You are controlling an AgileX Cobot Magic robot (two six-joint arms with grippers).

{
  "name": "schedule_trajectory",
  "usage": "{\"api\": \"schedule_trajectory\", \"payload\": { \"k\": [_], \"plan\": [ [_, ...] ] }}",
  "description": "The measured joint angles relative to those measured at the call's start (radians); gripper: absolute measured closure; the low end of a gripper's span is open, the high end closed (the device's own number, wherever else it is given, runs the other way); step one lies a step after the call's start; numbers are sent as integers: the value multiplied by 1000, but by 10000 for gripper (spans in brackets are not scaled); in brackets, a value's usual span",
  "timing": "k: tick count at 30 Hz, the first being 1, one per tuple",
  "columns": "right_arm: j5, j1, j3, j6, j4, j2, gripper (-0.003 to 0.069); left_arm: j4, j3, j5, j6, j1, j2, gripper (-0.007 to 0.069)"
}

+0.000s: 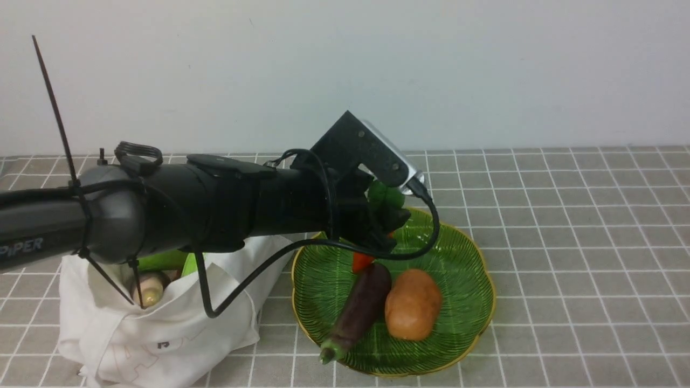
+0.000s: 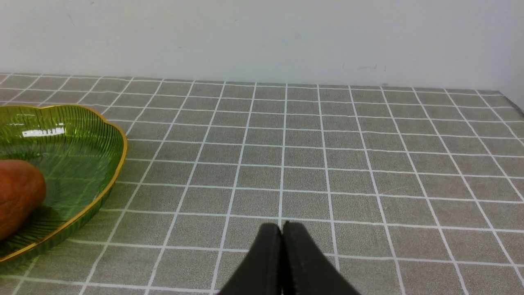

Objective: Take vegetables from bag on grey coffee tablecloth place on plate.

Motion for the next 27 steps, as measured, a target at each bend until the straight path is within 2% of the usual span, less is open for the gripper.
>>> {"api": "schedule_trajectory", "payload": {
  "k": [1,3,8,13,19,22,24,26,27],
  "plan": [
    [0,0,0,0,0,0,673,0,0,-31,-1,0,-9,32],
    [0,0,0,0,0,0,673,-1,0,-86,-1,0,-31,8],
    [0,0,0,0,0,0,673,-7,0,-175,-1,0,-101,6],
    [0,0,0,0,0,0,673,-7,0,-173,-1,0,-170,30],
    [0,0,0,0,0,0,673,-8,0,-175,-1,0,-237,99],
    [0,0,0,0,0,0,673,-8,0,-196,-18,-1,-280,216],
    [0,0,0,0,0,0,673,-10,0,-230,-42,-1,-322,344],
    [0,0,0,0,0,0,673,-10,1,-246,-49,-1,-347,417],
    [0,0,0,0,0,0,673,-12,1,-286,-55,-1,-400,540]
  ]
}}
